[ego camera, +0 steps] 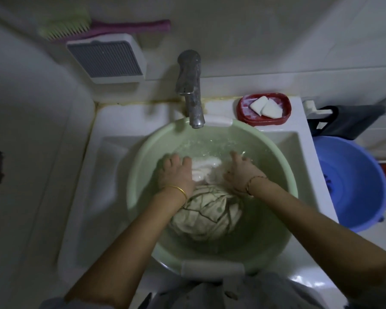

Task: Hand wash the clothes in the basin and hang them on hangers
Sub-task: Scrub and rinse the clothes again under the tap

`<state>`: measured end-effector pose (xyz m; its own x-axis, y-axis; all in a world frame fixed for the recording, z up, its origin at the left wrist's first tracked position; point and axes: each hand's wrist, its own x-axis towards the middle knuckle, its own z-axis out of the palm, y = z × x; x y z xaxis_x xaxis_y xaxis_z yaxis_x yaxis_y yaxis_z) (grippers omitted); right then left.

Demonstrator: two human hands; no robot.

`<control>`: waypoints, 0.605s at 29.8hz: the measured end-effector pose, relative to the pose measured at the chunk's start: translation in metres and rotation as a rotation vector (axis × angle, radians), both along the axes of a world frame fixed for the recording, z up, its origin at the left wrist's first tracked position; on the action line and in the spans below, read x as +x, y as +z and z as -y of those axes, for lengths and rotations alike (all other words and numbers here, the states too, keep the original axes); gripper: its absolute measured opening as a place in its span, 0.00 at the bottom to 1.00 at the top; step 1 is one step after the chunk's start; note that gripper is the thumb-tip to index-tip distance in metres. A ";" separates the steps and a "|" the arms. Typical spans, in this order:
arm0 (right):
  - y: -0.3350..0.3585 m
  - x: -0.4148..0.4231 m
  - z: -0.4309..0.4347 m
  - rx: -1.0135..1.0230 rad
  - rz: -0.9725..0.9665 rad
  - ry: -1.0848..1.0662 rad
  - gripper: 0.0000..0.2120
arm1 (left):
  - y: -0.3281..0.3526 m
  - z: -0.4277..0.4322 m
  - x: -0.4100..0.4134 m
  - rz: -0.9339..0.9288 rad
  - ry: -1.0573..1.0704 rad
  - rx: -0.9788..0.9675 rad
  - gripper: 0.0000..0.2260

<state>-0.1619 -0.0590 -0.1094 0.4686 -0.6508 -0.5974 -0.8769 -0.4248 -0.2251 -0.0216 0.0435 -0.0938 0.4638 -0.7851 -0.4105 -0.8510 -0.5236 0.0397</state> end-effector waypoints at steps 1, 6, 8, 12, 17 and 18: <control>0.009 -0.006 -0.002 -0.084 -0.004 0.050 0.24 | 0.005 -0.002 -0.001 0.028 -0.035 -0.028 0.20; 0.019 -0.018 -0.037 -0.073 0.192 0.376 0.24 | 0.014 -0.016 -0.023 -0.222 -0.202 0.303 0.34; 0.007 -0.017 -0.050 0.055 0.091 0.461 0.37 | 0.001 -0.022 -0.028 -0.284 -0.184 0.414 0.46; -0.032 -0.013 -0.065 -0.002 -0.229 0.550 0.50 | -0.028 -0.027 -0.025 -0.156 -0.279 0.509 0.55; -0.033 0.004 -0.044 -0.115 -0.157 0.411 0.35 | -0.039 -0.016 -0.011 -0.181 -0.188 0.197 0.42; -0.030 0.005 -0.039 -0.093 -0.119 0.378 0.37 | -0.038 -0.014 -0.007 -0.214 -0.140 0.103 0.38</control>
<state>-0.1572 -0.0200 -0.1394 0.6161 -0.4996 -0.6089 -0.6728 -0.7358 -0.0770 -0.0287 0.0575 -0.1321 0.2480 -0.7843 -0.5687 -0.8933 -0.4123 0.1789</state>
